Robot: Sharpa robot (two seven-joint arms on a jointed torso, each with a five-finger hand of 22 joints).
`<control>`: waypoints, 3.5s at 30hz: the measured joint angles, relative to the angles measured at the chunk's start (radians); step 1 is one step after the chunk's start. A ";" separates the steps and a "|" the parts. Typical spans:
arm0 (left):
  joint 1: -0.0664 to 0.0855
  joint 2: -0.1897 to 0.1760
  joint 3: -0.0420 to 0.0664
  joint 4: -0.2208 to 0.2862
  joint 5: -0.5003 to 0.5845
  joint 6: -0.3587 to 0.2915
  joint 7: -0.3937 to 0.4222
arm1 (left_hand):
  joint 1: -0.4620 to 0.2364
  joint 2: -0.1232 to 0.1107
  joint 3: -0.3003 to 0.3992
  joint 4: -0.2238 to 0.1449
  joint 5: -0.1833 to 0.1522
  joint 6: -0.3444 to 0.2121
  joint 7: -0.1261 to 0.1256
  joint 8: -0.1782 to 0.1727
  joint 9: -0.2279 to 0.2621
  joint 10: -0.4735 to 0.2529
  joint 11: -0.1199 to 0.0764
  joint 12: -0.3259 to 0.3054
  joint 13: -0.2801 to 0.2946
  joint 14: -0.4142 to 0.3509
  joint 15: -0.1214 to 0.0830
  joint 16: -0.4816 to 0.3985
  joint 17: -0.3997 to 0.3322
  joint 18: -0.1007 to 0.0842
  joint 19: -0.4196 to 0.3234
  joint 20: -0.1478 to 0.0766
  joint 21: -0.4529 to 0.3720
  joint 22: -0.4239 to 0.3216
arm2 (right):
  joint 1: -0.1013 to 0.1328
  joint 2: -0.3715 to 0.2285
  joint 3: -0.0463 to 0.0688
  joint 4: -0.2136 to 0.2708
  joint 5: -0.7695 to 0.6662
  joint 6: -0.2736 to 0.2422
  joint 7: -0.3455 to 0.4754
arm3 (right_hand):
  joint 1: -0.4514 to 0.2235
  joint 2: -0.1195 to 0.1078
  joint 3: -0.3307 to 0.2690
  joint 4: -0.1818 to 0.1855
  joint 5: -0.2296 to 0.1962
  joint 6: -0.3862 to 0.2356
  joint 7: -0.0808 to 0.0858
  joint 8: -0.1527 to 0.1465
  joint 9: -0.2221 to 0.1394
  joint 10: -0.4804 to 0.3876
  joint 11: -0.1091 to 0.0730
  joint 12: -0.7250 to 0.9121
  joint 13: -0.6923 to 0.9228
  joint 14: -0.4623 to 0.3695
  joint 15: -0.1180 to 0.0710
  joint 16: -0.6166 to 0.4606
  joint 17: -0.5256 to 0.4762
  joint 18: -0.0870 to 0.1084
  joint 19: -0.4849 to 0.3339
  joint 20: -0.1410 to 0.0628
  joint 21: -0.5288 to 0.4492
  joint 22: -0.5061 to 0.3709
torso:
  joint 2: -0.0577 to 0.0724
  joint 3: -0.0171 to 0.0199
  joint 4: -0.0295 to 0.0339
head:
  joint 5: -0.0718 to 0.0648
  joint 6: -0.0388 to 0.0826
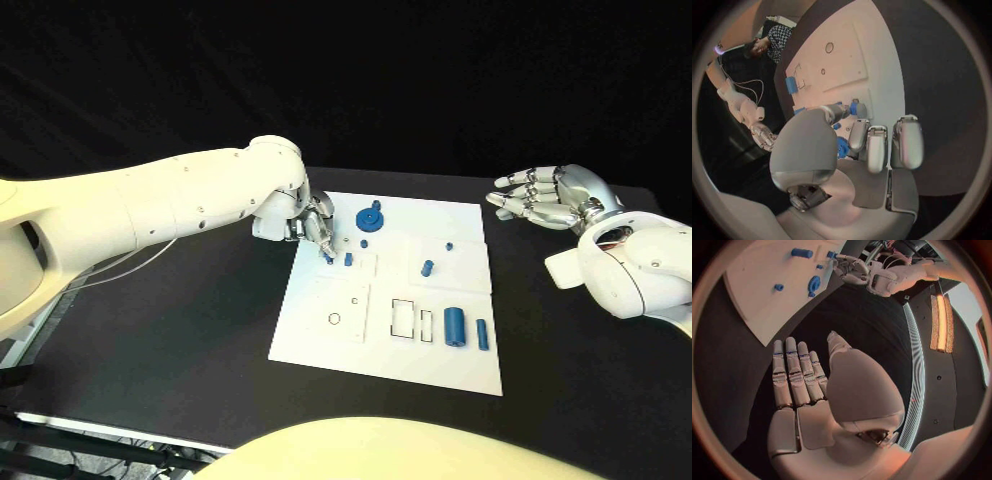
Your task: Assemble the parts on the task board
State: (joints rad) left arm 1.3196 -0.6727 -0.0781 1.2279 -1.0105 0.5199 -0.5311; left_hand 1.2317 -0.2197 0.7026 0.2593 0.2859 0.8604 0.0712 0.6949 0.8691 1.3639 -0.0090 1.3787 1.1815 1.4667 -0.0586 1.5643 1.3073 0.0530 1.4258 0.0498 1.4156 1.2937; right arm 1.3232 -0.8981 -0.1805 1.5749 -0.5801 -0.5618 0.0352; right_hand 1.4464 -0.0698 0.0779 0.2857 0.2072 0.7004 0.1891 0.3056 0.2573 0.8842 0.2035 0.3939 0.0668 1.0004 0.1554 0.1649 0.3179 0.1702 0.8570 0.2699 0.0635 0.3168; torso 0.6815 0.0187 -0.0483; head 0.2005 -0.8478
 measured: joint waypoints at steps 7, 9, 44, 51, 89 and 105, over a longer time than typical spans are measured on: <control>-0.004 -0.004 0.001 0.002 -0.001 0.000 0.002 | 0.000 0.000 0.000 0.000 0.000 0.001 -0.001 0.000 0.000 0.000 0.000 0.000 0.000 0.000 0.000 0.000 0.000 0.000 0.000 0.000 0.000 0.000 | 0.000 -0.001 0.000 0.000 0.000 0.000 0.000 | 0.000 0.000 0.000 0.000 0.000 0.000 0.000 0.000 0.000 0.000 0.000 0.000 0.000 0.000 0.000 0.000 0.000 0.000 0.000 0.000 0.000 0.000 | 0.000 -0.0003 -0.0006 | 0.001 -0.001; -0.004 -0.005 0.001 0.003 -0.001 0.001 0.003 | 0.000 0.000 0.000 0.000 0.000 0.001 -0.001 0.000 0.000 0.000 0.000 0.000 0.000 0.000 0.000 0.000 0.000 0.000 0.000 0.000 0.000 0.000 | 0.000 -0.001 0.000 0.000 0.000 0.000 0.000 | 0.000 0.000 0.000 0.000 0.000 0.000 0.000 0.000 0.000 0.000 0.000 0.000 0.000 0.000 0.000 0.000 0.000 0.000 0.000 0.000 0.000 0.000 | 0.000 -0.0003 -0.0006 | 0.001 -0.002; -0.007 -0.003 0.005 -0.022 0.044 0.004 0.016 | 0.002 0.002 0.000 0.000 0.003 0.005 0.002 -0.003 0.000 0.003 0.004 0.004 0.006 0.000 0.000 0.000 0.000 0.000 0.000 0.000 0.005 0.006 | -0.003 0.001 0.000 -0.003 0.000 0.003 0.000 | 0.000 0.000 -0.003 -0.003 0.000 0.000 0.000 0.000 -0.001 0.000 0.000 0.000 -0.001 0.000 0.000 -0.006 -0.002 0.000 -0.004 0.004 0.000 -0.005 | 0.000 0.0003 -0.0012 | 0.000 -0.001; -0.002 0.007 0.011 -0.036 0.067 0.024 0.016 | 0.002 0.002 0.000 0.000 0.003 0.007 0.000 -0.001 -0.001 0.003 0.004 0.004 0.007 0.000 0.000 0.000 0.000 0.000 0.004 -0.004 0.005 0.007 | -0.003 0.002 0.000 -0.004 0.000 0.004 -0.001 | 0.000 0.000 -0.003 -0.003 0.000 0.000 0.000 0.000 -0.002 0.000 0.000 0.000 -0.001 0.000 0.000 -0.006 -0.005 0.000 -0.004 0.004 0.000 -0.009 | 0.000 0.0010 -0.0014 | 0.001 -0.002; 0.006 0.029 0.004 -0.091 0.076 0.083 0.023 | -0.003 -0.003 0.000 0.000 0.002 0.011 0.000 -0.003 0.000 0.007 0.000 0.008 0.015 0.000 0.000 0.000 0.000 0.000 0.003 -0.004 0.004 0.008 | -0.003 0.003 0.000 -0.004 0.000 0.005 -0.002 | 0.000 0.000 -0.003 -0.003 0.000 0.000 0.000 0.000 -0.004 0.000 0.000 0.000 -0.001 0.000 0.000 -0.006 -0.007 0.000 -0.004 0.004 0.000 -0.014 | 0.000 -0.0003 0.0000 | 0.003 -0.007; 0.002 0.035 0.003 -0.089 0.063 0.076 0.031 | -0.005 -0.005 0.000 0.000 0.002 0.014 0.000 -0.003 0.000 0.007 0.000 0.008 0.014 0.000 0.000 0.000 0.000 0.000 0.004 -0.004 0.004 0.007 | -0.003 0.003 0.000 -0.004 0.000 0.006 -0.003 | 0.000 0.000 -0.003 -0.003 0.000 0.000 0.000 0.000 -0.004 0.000 0.000 0.000 -0.001 0.000 0.000 -0.006 -0.007 0.000 -0.004 0.004 0.000 -0.014 | 0.001 0.0003 -0.0011 | 0.002 -0.009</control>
State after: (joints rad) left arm 1.3218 -0.6375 -0.0753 1.1384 -0.9470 0.5963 -0.5003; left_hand 1.2265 -0.2249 0.7026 0.2592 0.2877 0.8747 0.0716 0.6921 0.8690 1.3707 -0.0087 1.3862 1.1959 1.4667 -0.0586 1.5643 1.3073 0.0529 1.4293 0.0463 1.4201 1.3012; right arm 1.3200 -0.8952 -0.1806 1.5710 -0.5801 -0.5563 0.0325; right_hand 1.4464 -0.0698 0.0750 0.2828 0.2072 0.7004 0.1891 0.3056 0.2537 0.8842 0.2035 0.3939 0.0655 1.0004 0.1554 0.1590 0.3106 0.1703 0.8534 0.2736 0.0636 0.3026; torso 0.6821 0.0190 -0.0494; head 0.2028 -0.8566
